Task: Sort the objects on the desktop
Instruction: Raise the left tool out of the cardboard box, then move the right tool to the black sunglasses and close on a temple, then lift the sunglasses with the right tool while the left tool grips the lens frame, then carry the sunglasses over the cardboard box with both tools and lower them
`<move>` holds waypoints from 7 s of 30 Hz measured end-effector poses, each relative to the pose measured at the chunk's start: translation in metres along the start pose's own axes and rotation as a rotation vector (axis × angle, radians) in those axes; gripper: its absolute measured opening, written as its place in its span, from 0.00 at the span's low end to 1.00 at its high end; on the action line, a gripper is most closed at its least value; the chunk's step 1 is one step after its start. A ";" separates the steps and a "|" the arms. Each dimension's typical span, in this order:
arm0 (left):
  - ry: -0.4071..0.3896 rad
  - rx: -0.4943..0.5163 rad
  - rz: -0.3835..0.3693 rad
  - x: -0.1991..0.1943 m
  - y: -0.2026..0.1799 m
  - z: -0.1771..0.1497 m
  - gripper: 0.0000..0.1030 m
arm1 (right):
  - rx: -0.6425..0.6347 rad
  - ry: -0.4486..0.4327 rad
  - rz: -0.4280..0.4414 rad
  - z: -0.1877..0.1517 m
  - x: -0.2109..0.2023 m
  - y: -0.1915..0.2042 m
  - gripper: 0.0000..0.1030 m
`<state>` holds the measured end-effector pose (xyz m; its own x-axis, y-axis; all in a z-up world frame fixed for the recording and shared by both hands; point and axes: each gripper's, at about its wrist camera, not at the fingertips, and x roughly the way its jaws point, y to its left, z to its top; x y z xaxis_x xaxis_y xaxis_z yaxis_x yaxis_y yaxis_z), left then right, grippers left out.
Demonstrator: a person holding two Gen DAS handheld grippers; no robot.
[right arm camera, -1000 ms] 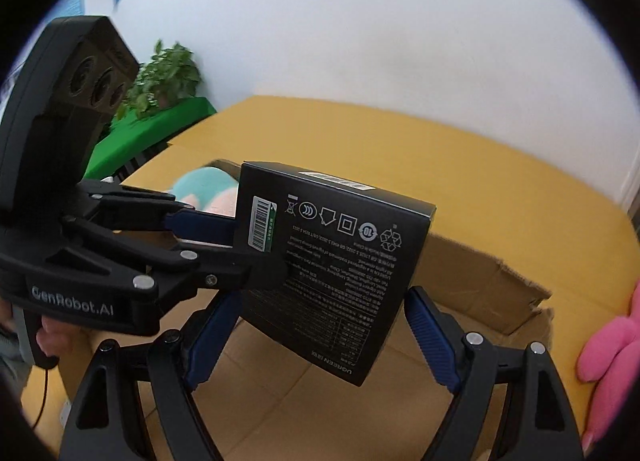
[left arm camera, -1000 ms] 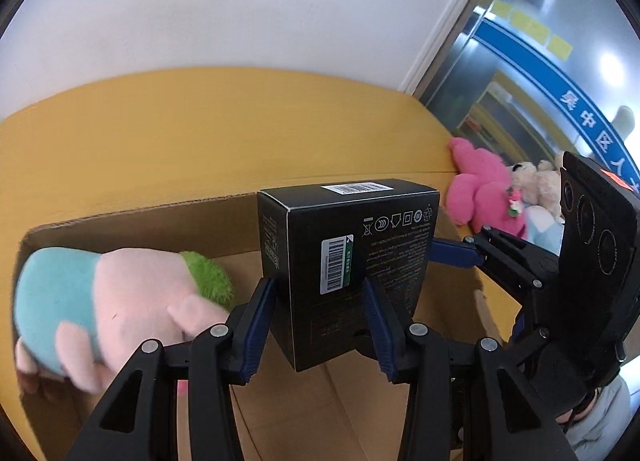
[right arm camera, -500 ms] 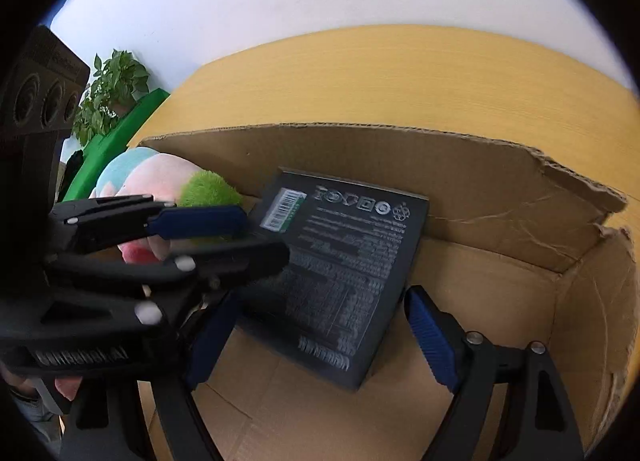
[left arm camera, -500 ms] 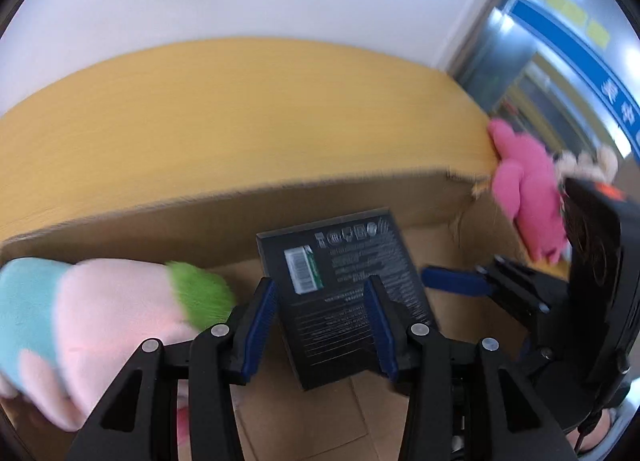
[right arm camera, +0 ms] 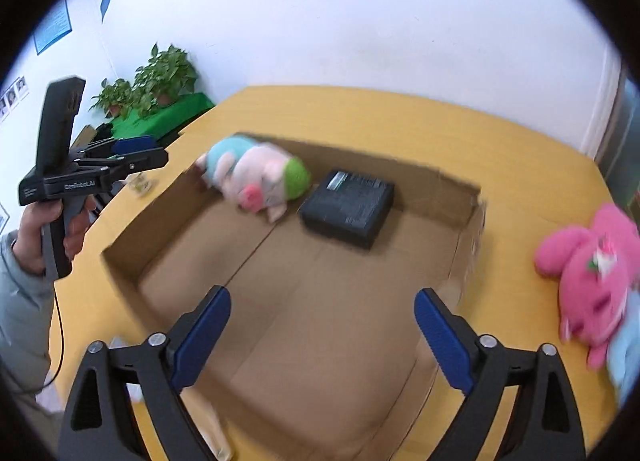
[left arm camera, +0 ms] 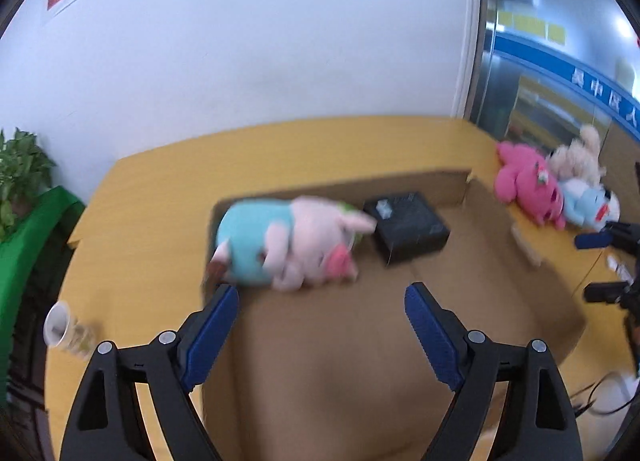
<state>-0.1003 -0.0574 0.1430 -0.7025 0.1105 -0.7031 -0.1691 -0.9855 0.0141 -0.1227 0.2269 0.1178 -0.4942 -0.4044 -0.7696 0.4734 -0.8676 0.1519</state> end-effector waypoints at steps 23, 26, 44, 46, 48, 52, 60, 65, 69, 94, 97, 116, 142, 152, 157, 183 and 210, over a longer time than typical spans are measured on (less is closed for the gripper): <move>0.151 -0.130 -0.066 0.005 -0.006 -0.112 0.84 | 0.017 -0.017 -0.065 -0.066 0.005 0.020 0.94; 0.090 -0.127 -0.065 -0.019 -0.014 -0.105 0.84 | -0.092 -0.113 -0.082 -0.061 -0.038 0.046 0.95; 0.124 0.038 -0.462 -0.076 -0.174 -0.162 0.85 | -0.186 0.115 0.040 -0.192 -0.122 0.067 0.95; 0.155 0.024 -0.469 -0.071 -0.180 -0.172 0.85 | -0.160 0.187 0.077 -0.218 -0.093 0.069 0.95; 0.183 0.010 -0.474 -0.067 -0.185 -0.181 0.85 | -0.156 0.257 0.066 -0.240 -0.068 0.073 0.95; 0.219 -0.002 -0.483 -0.062 -0.183 -0.194 0.85 | -0.147 0.319 0.049 -0.261 -0.035 0.067 0.95; 0.247 -0.086 -0.468 -0.056 -0.162 -0.213 0.85 | -0.170 0.310 0.064 -0.262 -0.012 0.084 0.76; 0.265 -0.117 -0.470 -0.052 -0.155 -0.219 0.85 | -0.143 0.295 0.065 -0.252 -0.005 0.094 0.35; 0.286 -0.124 -0.521 -0.049 -0.161 -0.221 0.85 | -0.114 0.282 0.062 -0.248 0.000 0.106 0.34; 0.426 -0.255 -0.671 -0.020 -0.193 -0.237 0.58 | -0.059 0.267 0.050 -0.258 -0.014 0.130 0.24; 0.434 -0.312 -0.720 -0.017 -0.191 -0.242 0.44 | 0.015 0.247 0.104 -0.259 -0.020 0.120 0.23; 0.466 -0.332 -0.606 -0.029 -0.180 -0.252 0.34 | 0.141 0.190 0.200 -0.272 -0.028 0.106 0.21; 0.306 -0.407 -0.733 -0.052 -0.163 -0.202 0.21 | 0.172 0.007 0.393 -0.216 -0.049 0.113 0.20; 0.143 -0.337 -0.681 -0.073 -0.128 -0.141 0.17 | 0.000 -0.074 0.349 -0.146 -0.048 0.137 0.20; 0.091 -0.324 -0.646 -0.070 -0.098 -0.109 0.16 | -0.092 -0.093 0.328 -0.097 -0.034 0.145 0.19; 0.217 -0.410 -0.431 0.067 0.063 -0.049 0.08 | -0.197 0.219 0.551 0.079 0.193 0.160 0.18; 0.348 -0.408 -0.271 0.096 0.054 -0.066 0.26 | -0.020 0.413 0.383 0.067 0.196 0.118 0.68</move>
<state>-0.1312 -0.1084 0.0287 -0.3925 0.3836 -0.8359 0.0169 -0.9057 -0.4235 -0.2131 0.0259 0.0266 0.0400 -0.5390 -0.8413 0.5788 -0.6739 0.4592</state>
